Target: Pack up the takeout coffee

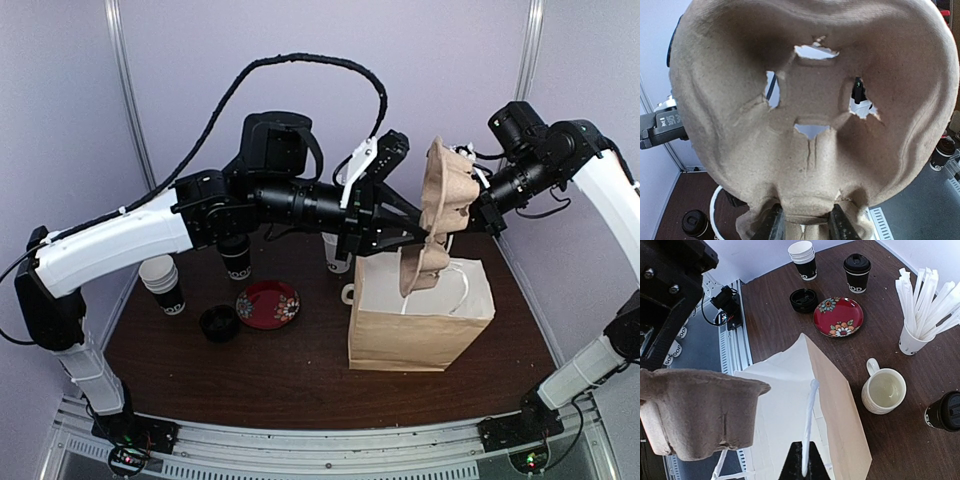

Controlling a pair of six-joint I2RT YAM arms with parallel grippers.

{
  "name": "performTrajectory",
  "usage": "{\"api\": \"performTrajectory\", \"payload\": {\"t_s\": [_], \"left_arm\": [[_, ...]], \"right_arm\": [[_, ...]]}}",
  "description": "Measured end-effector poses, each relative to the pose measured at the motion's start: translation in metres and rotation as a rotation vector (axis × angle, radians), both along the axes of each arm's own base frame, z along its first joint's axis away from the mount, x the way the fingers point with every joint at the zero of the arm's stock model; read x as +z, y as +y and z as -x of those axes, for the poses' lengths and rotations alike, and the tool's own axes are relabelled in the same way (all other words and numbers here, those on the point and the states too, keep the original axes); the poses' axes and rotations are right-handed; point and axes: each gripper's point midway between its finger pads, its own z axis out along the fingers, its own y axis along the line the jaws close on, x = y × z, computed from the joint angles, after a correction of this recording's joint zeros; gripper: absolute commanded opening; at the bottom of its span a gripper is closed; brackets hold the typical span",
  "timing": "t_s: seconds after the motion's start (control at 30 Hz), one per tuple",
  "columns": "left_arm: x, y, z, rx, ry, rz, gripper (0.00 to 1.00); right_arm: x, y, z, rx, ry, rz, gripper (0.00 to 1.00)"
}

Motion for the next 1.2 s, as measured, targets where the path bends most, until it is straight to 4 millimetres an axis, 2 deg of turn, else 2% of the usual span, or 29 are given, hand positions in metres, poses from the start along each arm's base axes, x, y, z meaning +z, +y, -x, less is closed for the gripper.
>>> {"api": "performTrajectory", "payload": {"t_s": [0.57, 0.73, 0.87, 1.0, 1.2], "left_arm": [[-0.03, 0.0, -0.004, 0.016, -0.022, -0.031, 0.24], [-0.042, 0.01, -0.001, 0.026, -0.02, -0.042, 0.24], [-0.041, 0.018, 0.0, 0.04, -0.037, -0.031, 0.24], [-0.04, 0.016, -0.002, 0.047, -0.058, -0.025, 0.24], [-0.059, 0.008, -0.007, 0.046, -0.059, -0.065, 0.24]], "right_arm": [[0.008, -0.001, 0.029, 0.076, 0.033, -0.052, 0.0], [0.005, -0.002, 0.035, 0.095, 0.047, -0.052, 0.0], [0.004, -0.002, 0.036, 0.102, 0.05, -0.051, 0.0], [0.003, -0.002, 0.037, 0.106, 0.048, -0.05, 0.0], [0.004, -0.002, 0.035, 0.1, 0.046, -0.051, 0.0]]}}
